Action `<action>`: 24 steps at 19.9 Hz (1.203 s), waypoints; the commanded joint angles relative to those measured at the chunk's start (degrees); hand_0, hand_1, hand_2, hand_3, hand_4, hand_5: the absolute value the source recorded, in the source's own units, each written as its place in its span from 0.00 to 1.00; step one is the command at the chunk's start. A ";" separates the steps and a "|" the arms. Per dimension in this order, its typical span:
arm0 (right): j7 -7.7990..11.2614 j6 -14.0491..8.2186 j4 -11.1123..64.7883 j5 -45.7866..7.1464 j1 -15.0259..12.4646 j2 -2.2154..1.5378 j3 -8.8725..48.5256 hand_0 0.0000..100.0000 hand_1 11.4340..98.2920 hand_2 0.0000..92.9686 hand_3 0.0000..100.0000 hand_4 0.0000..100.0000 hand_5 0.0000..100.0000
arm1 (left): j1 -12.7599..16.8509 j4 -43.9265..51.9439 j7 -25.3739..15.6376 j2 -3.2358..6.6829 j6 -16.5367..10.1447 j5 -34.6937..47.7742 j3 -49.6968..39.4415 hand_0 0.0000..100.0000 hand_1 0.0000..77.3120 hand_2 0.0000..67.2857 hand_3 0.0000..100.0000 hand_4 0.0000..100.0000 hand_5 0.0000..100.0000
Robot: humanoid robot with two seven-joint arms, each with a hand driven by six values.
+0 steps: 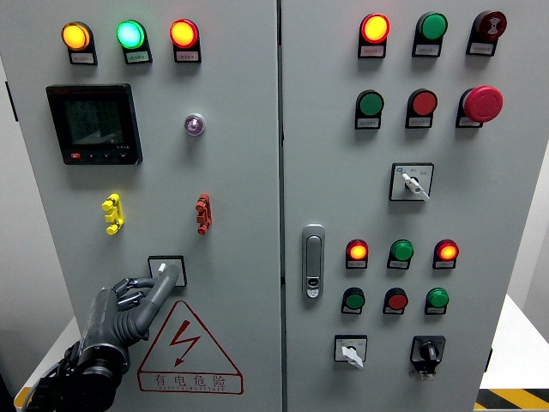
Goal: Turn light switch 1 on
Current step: 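Position the left hand fingers against the rotary switch knob, then twist the rotary switch knob with the left hand fingers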
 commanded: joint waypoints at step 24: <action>0.00 0.01 0.00 0.00 0.00 -0.07 0.00 0.00 0.10 0.00 0.20 0.19 0.11 | -0.90 0.78 0.82 0.09 -0.36 0.01 0.39 0.28 0.72 0.78 1.00 1.00 1.00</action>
